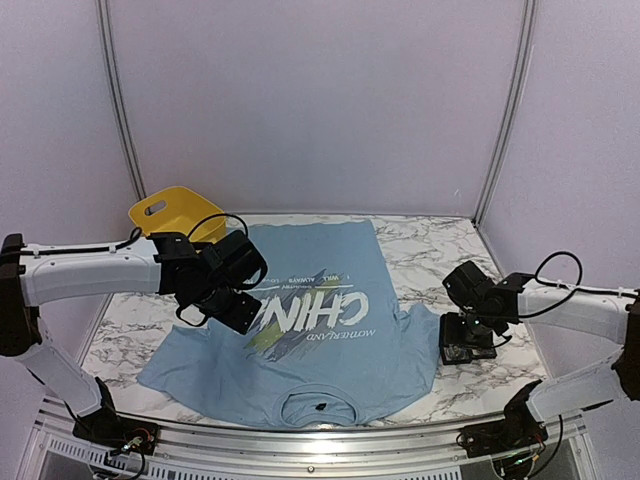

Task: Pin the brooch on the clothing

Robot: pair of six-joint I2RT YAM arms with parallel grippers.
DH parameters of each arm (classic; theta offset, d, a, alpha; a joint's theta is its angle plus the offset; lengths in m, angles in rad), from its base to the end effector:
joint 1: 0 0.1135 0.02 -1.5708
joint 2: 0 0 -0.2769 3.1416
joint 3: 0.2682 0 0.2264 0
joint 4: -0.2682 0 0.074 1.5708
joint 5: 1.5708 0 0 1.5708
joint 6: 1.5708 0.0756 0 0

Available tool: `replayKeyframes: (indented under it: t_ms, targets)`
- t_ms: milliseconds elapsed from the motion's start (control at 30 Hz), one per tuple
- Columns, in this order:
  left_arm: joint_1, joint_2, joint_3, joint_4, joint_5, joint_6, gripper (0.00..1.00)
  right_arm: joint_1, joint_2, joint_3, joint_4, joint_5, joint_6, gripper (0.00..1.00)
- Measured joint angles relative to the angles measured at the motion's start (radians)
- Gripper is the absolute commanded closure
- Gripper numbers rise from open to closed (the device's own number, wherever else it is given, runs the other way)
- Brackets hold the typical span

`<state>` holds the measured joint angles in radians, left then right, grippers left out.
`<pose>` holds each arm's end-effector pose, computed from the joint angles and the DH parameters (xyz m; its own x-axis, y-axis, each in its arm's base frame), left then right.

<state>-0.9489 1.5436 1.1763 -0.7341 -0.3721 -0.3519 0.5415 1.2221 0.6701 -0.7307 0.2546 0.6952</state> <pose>0.1989 -0.2303 0.2391 -0.7157 0.4473 -0.5364 0.4417 0.8848 0.1485 0.1680 0.0788 0.1692 -0.9112 0.1754 -0.3729 0.1903 0.9817 -0.0034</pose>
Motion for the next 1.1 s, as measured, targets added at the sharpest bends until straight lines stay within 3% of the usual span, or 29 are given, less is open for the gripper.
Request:
replayKeyframes:
  t_ms: [200, 333, 700, 900, 1100]
  targets:
    - [0.001, 0.0, -0.026, 0.006, 0.001, 0.005, 0.21, -0.058, 0.003, -0.061, 0.064, -0.048, -0.02, 0.32]
    - [0.003, 0.0, -0.035, 0.008, 0.005, 0.01, 0.21, -0.061, 0.005, -0.085, 0.124, -0.087, -0.035, 0.39]
    - [0.009, 0.0, -0.035, 0.021, 0.005, 0.024, 0.21, -0.064, 0.023, -0.105, 0.156, -0.093, -0.046, 0.4]
    - [0.012, 0.0, -0.035, 0.026, 0.006, 0.028, 0.21, -0.064, 0.024, -0.107, 0.172, -0.101, -0.061, 0.6]
    - [0.014, 0.0, -0.035, 0.026, 0.006, 0.032, 0.21, -0.064, 0.023, -0.111, 0.19, -0.112, -0.064, 0.68]
